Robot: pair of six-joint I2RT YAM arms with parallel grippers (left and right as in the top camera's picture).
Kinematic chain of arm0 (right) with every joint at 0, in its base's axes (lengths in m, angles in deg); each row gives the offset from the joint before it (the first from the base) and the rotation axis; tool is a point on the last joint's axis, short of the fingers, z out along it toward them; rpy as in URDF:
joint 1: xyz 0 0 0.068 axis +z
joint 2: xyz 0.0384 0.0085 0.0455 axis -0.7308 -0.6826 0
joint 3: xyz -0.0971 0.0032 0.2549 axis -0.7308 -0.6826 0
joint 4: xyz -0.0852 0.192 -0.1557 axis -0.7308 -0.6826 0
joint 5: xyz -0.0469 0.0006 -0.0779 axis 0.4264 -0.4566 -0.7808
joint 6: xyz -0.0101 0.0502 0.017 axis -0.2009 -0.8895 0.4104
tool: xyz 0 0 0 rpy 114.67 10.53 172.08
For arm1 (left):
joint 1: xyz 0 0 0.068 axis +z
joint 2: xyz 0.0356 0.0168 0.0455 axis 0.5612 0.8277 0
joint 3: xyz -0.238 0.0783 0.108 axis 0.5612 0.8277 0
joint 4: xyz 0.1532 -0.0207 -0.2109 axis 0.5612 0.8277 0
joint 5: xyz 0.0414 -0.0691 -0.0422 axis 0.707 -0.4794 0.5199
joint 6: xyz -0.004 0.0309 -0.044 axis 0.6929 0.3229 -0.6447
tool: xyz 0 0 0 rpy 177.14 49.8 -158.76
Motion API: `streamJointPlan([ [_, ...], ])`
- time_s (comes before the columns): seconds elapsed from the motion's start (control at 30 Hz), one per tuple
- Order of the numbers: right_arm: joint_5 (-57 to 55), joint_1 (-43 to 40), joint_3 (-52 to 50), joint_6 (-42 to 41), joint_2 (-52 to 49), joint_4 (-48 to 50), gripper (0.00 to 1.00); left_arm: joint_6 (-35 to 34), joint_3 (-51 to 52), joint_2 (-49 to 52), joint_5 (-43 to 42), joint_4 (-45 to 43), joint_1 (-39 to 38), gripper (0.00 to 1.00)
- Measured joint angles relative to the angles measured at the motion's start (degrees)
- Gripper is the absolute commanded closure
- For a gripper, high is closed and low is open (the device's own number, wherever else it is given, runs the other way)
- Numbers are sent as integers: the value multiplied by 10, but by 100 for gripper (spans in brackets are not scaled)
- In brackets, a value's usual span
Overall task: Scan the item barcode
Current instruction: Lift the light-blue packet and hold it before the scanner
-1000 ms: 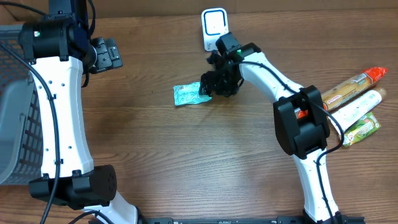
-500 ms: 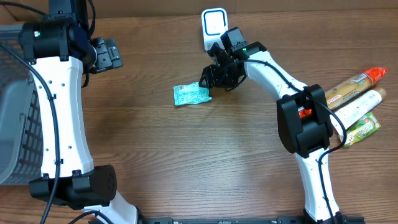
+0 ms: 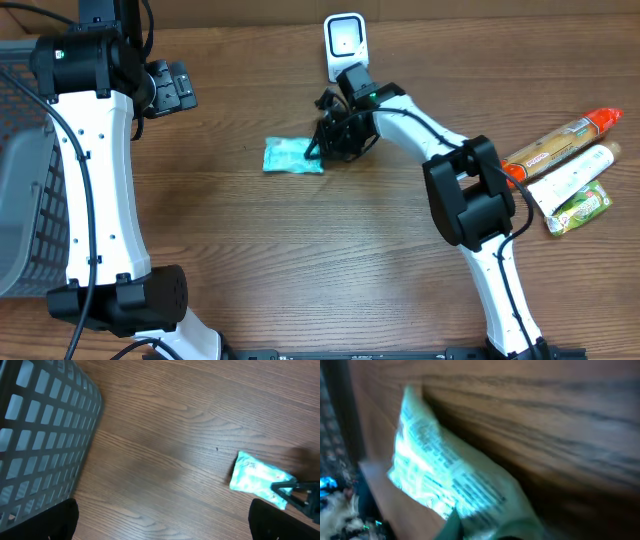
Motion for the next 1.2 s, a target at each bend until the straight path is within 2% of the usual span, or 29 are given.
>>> streamJointPlan([
  [0.33,129,-42,-7,-7,-16,10,96,0,0,0,0,0,0,0],
  [0.53,141,-102,-11,37,11,-46,96,0,0,0,0,0,0,0],
  [0.77,68,-133,-13,129,168,-124,96,0,0,0,0,0,0,0],
  [0.97,16,-130,-13,203,317,-133,96,0,0,0,0,0,0,0],
  [1.2,-4,-130,-13,243,381,-129,96,0,0,0,0,0,0,0],
])
